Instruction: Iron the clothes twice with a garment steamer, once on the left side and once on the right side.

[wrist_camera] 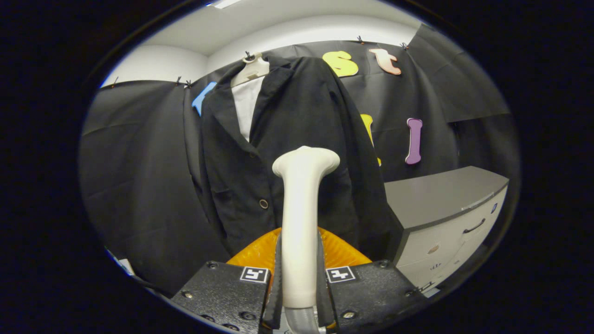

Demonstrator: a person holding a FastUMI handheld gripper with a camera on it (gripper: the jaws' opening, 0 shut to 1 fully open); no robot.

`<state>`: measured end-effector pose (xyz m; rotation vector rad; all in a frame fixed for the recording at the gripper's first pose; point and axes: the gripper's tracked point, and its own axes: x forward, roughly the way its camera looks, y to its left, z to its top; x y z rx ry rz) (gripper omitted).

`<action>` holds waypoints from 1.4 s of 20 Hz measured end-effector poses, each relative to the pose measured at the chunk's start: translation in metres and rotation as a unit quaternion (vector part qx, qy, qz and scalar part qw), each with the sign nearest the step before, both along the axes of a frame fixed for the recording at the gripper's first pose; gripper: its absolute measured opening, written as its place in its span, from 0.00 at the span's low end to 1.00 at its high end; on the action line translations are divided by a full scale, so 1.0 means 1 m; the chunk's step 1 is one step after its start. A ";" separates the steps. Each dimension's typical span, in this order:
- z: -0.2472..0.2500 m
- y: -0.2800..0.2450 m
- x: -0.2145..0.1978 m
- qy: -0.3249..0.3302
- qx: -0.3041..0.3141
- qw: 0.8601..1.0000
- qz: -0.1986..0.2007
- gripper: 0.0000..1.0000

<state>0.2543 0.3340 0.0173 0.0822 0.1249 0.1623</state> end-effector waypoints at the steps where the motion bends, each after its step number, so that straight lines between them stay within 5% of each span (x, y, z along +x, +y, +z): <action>1: -0.005 0.001 -0.001 0.006 -0.001 1.000 0.000 0.32; 28: -0.141 0.013 -0.019 0.140 -0.037 0.989 0.008 0.32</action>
